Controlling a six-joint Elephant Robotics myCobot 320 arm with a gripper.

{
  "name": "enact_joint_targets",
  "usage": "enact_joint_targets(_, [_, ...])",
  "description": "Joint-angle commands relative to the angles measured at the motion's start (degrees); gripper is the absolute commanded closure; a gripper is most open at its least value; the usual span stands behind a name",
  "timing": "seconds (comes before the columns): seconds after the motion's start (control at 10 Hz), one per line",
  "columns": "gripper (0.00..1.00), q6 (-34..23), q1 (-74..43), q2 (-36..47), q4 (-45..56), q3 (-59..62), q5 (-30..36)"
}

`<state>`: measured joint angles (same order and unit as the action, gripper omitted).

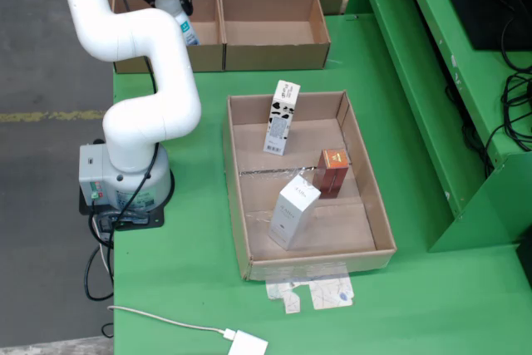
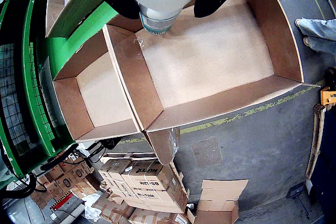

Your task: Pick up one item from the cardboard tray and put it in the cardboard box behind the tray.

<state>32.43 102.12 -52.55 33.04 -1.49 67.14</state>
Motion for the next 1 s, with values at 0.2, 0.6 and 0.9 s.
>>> enact_joint_targets(0.2, [1.0, -0.1, 0.1, 1.5, -0.8, 1.5, -0.5])
enact_joint_targets(0.6, [0.9, -0.1, 0.1, 1.5, -0.8, 1.5, -0.5])
enact_joint_targets(0.9, [0.6, -0.1, 0.1, 1.5, -0.8, 1.5, -0.5])
